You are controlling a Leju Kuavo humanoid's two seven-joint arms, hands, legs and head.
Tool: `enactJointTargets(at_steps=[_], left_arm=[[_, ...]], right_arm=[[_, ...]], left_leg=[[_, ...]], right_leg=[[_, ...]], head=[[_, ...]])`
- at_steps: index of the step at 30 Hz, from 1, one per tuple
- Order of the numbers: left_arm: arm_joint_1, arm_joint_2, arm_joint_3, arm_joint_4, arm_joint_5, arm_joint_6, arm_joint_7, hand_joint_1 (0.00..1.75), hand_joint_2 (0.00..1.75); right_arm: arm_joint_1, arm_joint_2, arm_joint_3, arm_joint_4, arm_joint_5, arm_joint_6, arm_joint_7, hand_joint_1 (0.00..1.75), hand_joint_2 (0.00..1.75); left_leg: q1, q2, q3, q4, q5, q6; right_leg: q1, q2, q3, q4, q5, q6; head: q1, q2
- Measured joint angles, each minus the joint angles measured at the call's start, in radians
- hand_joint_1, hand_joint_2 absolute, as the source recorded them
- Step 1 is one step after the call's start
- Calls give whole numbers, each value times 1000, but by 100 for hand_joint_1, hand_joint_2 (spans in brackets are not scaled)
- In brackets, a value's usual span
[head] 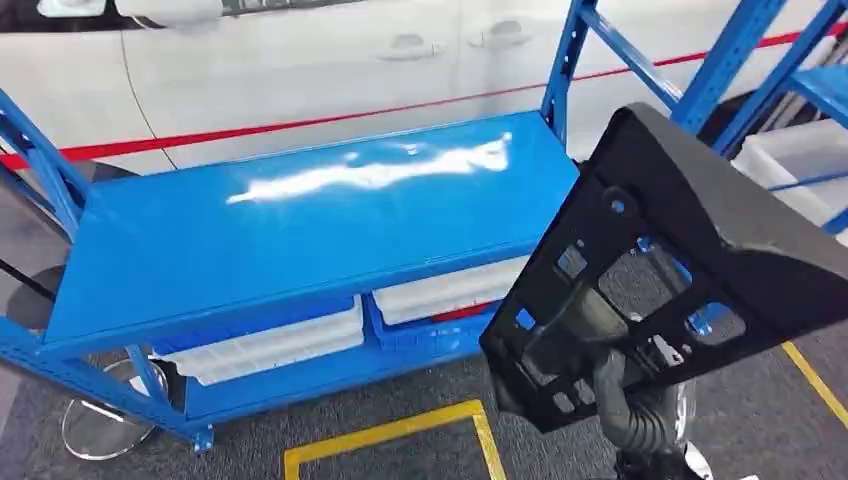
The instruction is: Take the parts from the cabinet and place them on the table.
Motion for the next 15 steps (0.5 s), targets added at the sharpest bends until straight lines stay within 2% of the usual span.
enactJointTargets(at_steps=[1, 2, 3, 4, 5, 6, 7, 8, 9, 11, 12, 13, 14, 15], left_arm=[[2, 0, 3, 0, 4, 1, 0, 0, 175], [2, 0, 7, 0, 6, 2, 0, 0, 175], [1, 0, 9, 0, 6, 3, 0, 0, 175], [0, 0, 11, 0, 6, 4, -1, 0, 175], [0, -1, 12, 0, 6, 4, -2, 0, 175], [-2, -1, 13, 0, 7, 7, -3, 0, 175], [-3, 0, 14, 0, 7, 8, -5, 0, 175], [-2, -1, 14, 0, 7, 11, -10, 0, 175], [-4, -1, 14, 0, 7, 15, -16, 0, 175], [-8, -1, 14, 0, 4, 29, -22, 0, 175], [-9, -1, 14, 0, 2, 33, -23, 0, 175], [-8, 2, 14, 0, 1, 34, -24, 0, 175], [-7, 2, 14, 0, -1, 36, -24, 0, 175], [-4, 2, 14, 0, -4, 37, -24, 0, 175]], right_arm=[[0, 11, -9, 6, 2, 8, 0, 175, 175], [0, 20, -17, 12, 5, 10, 0, 175, 175], [0, 28, -23, 17, 9, 11, 0, 175, 175], [0, 36, -29, 22, 11, 10, 0, 175, 175], [0, 43, -35, 25, 15, 10, 0, 175, 175], [0, 50, -41, 27, 18, 11, 0, 175, 175], [-1, 56, -45, 28, 20, 11, 0, 175, 175], [-4, 64, -50, 28, 26, 13, 0, 175, 175], [-3, 76, -57, 28, 29, 16, 0, 175, 175], [6, 96, -77, 28, 33, 29, 4, 175, 175], [8, 102, -83, 28, 33, 30, 5, 175, 175], [10, 110, -86, 28, 33, 32, 5, 175, 175], [8, 117, -88, 29, 33, 33, 6, 175, 175], [9, 124, -90, 31, 33, 35, 6, 175, 175]], left_leg=[[0, 14, -14, 1, 7, -1], [1, 28, -29, 4, 17, -4], [3, 44, -47, 8, 24, -10], [5, 58, -59, 14, 29, -14], [8, 71, -73, 22, 33, -20], [9, 80, -83, 32, 36, -25], [6, 90, -87, 43, 35, -31], [6, 97, -93, 51, 35, -38], [2, 109, -92, 56, 38, -46], [5, 134, -89, 51, 47, -59], [13, 124, -97, 45, 47, -70], [14, 78, -108, 82, 14, -78], [14, 37, -132, 145, -35, -78], [14, 14, -164, 230, -85, -76]], right_leg=[[-6, -5, -15, 71, -35, 9], [-11, -7, -23, 126, -36, 17], [-17, -9, -12, 145, 3, 25], [-22, -13, 14, 126, 53, 30], [-25, -22, 60, 74, 92, 35], [-27, -46, 122, -4, 100, 39], [-27, -95, 185, -93, 62, 40], [-10, -105, 218, -148, 33, 28], [-11, -98, 217, -165, 15, 4], [-7, -75, 206, -162, 22, -16], [-10, -65, 202, -167, 32, -30], [-10, -59, 194, -168, 41, -39], [-8, -46, 185, -168, 47, -46], [-4, -35, 178, -167, 52, -52]], head=[[0, 0], [0, 0], [0, 0], [0, 0], [0, 0], [0, 0], [0, 0], [0, 0], [-1, 0], [-1, 0], [-1, 0], [-1, 0], [-2, 0], [-1, 0]])
